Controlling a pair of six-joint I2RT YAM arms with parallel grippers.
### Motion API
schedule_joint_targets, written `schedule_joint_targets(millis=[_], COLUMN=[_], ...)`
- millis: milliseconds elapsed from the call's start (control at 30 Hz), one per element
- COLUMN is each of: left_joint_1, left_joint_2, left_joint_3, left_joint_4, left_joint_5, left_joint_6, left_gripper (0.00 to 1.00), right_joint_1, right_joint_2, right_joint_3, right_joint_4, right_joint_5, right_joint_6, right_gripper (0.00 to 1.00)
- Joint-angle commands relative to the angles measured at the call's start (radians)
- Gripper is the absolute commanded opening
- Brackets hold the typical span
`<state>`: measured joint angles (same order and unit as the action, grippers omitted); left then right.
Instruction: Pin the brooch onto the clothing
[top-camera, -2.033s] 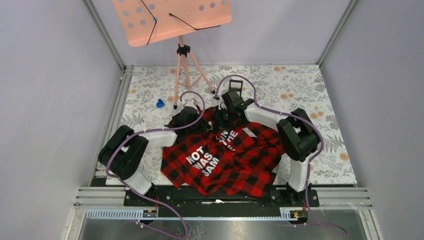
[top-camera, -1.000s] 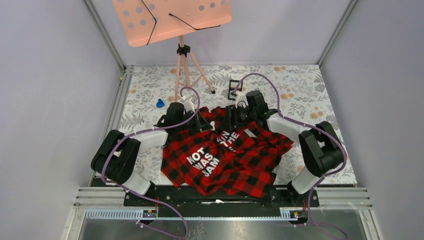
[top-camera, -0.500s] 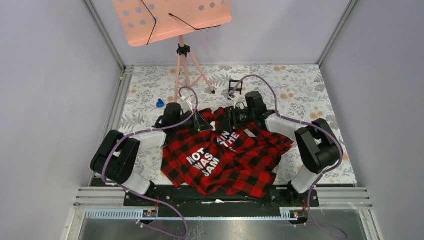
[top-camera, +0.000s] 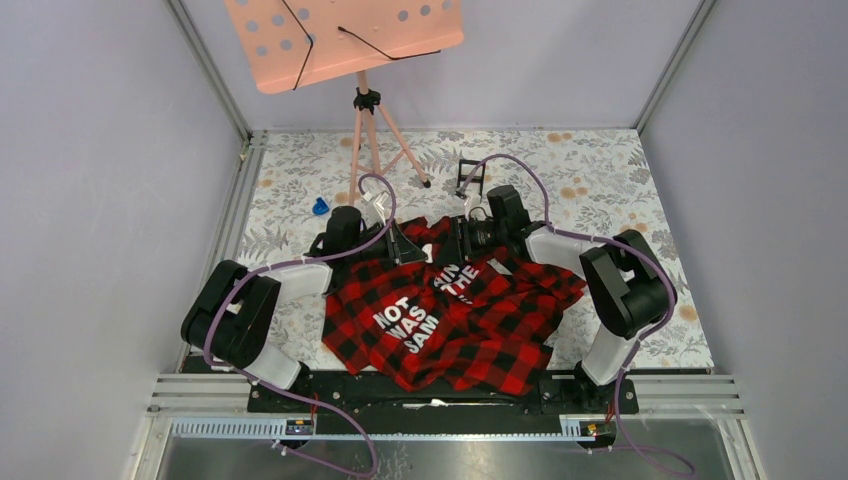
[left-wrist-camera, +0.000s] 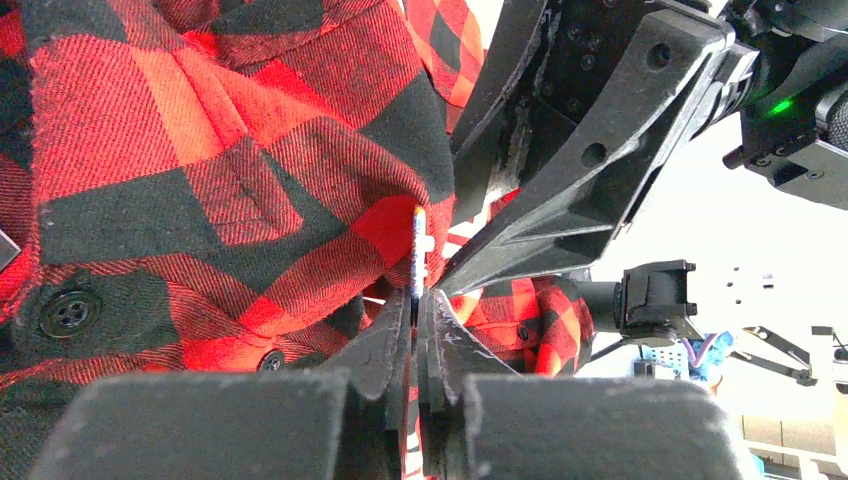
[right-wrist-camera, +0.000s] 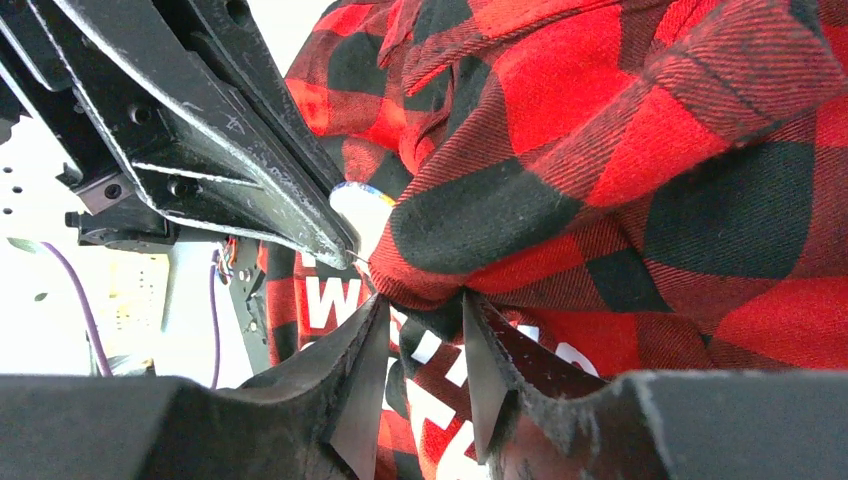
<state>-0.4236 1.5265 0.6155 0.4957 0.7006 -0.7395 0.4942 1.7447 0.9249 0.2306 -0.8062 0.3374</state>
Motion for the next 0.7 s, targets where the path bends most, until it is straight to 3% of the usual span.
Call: schedule_joint_targets(millis=[0, 667], left_joint_1=[0.003, -0.007], left_joint_2=[-0.022, 0.000], left_joint_3=[0.000, -0.010], left_joint_4=[0.085, 0.111], left_joint_5=[0.057, 0.131], left_joint_6=[0.001, 0.018], left_gripper=[0.00, 0.00], right_joint_1=[0.000, 0.000], right_joint_2=[0.016, 0.059], right_joint_3=[0.038, 0.080], right_joint_4=[0.044, 0.081], right_joint_5=[-0.034, -0.115], right_joint_6=[0.016, 0.086], right_gripper=[0.39, 0.36])
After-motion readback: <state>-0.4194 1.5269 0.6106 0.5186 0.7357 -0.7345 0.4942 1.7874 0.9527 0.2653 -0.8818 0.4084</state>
